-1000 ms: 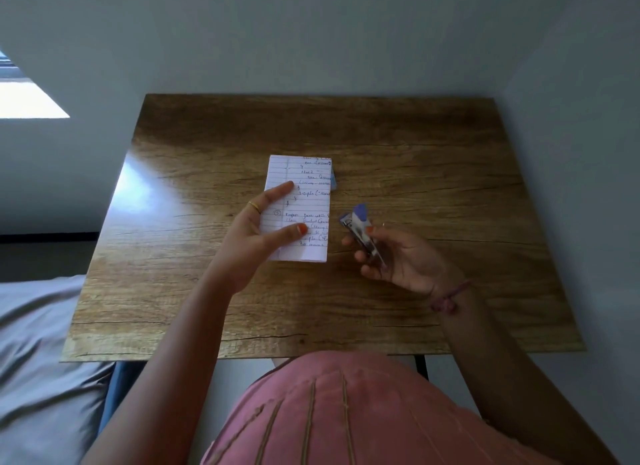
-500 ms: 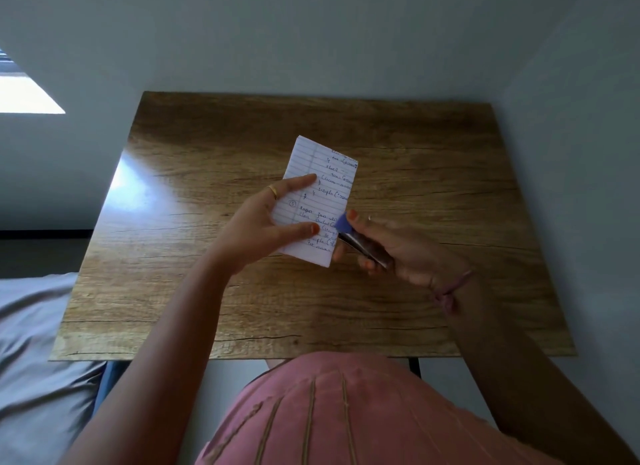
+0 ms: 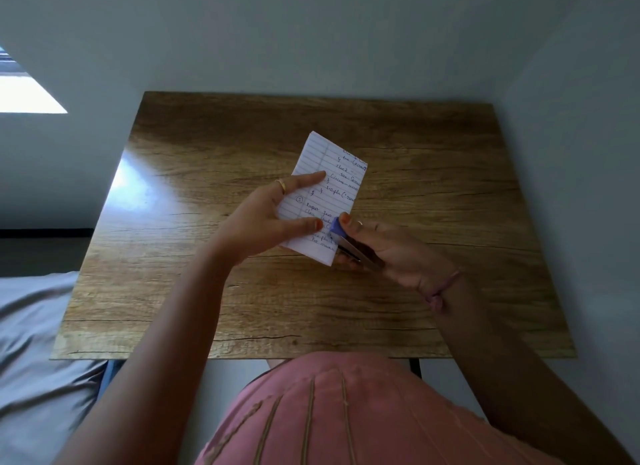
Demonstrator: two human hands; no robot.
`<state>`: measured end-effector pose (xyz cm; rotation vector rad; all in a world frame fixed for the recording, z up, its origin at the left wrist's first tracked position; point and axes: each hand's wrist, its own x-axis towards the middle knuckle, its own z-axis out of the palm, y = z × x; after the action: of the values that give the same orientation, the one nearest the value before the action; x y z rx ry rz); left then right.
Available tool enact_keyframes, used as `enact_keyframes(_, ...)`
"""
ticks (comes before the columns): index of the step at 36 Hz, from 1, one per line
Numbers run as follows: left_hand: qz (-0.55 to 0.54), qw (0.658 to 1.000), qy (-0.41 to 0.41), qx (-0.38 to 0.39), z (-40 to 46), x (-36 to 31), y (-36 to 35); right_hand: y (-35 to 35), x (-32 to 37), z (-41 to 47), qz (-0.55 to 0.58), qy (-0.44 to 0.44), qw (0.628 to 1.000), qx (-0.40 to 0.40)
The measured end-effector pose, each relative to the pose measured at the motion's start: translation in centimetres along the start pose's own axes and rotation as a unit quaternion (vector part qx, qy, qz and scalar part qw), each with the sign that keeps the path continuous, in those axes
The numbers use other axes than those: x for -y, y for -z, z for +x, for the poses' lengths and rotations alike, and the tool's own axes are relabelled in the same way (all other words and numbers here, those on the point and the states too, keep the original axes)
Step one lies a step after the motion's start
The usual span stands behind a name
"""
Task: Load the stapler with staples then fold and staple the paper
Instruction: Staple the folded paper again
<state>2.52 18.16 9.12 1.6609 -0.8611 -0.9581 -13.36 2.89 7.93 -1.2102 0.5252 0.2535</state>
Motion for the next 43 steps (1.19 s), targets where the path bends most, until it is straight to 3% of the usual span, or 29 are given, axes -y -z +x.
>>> enact_keyframes(11,0.017,1.000,-0.022,0.004,-0.2,-0.6,0.0,-1.1,-0.3,0.4,0.028,0.008,0.999,-0.016)
enact_keyframes(15,-0.105,0.993,-0.032,-0.044,-0.7,-0.3,0.0,-1.6,-0.2,0.4,0.041,0.021,0.998,-0.030)
enact_keyframes(19,-0.298,0.947,-0.015,-0.119,-1.7,1.0,-0.6,-1.7,-0.1,0.6,0.058,0.030,0.997,-0.048)
enact_keyframes(21,-0.339,0.932,0.007,-0.131,-2.5,1.4,-1.9,-1.9,0.0,0.6,0.072,0.032,0.995,-0.054)
enact_keyframes(26,-0.343,0.932,0.023,-0.118,-3.8,2.7,-6.1,-2.6,0.0,0.9,0.054,0.052,0.994,-0.083)
enact_keyframes(30,-0.325,0.934,0.006,-0.151,-3.6,1.7,-7.8,-3.2,0.1,0.9,0.036,0.060,0.994,-0.089)
enact_keyframes(34,-0.344,0.918,0.014,-0.198,-3.1,0.8,-8.3,-3.9,0.3,0.9,0.016,0.068,0.994,-0.087)
enact_keyframes(43,-0.404,0.887,0.017,-0.224,-2.5,-0.1,-9.0,-4.2,0.2,1.2,0.044,0.083,0.988,-0.119)
